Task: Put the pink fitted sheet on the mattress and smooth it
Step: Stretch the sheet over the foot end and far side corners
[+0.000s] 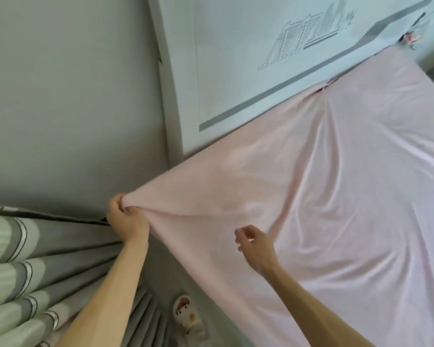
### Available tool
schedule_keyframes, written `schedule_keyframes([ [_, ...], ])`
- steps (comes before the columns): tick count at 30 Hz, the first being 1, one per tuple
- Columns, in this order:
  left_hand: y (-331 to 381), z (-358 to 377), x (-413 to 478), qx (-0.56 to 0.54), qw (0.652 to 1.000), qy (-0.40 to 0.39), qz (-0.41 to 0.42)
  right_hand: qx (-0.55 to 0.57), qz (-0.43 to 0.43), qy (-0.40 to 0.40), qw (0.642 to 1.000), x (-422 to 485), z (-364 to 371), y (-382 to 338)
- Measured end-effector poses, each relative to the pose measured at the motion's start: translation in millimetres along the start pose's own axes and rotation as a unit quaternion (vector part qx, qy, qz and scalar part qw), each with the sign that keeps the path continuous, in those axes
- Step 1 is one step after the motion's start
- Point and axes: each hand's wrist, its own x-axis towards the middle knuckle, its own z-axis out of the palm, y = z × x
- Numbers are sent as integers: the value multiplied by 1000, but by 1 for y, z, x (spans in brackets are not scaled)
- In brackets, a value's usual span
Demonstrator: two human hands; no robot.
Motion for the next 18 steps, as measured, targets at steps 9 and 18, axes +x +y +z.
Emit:
schedule_keyframes([
  [9, -22, -31, -18, 242, 848, -229, 413, 67, 64, -61, 994, 64, 47, -152],
  [18, -49, -48, -26, 362, 791, -405, 283, 213, 114, -107, 964, 58, 43, -130],
])
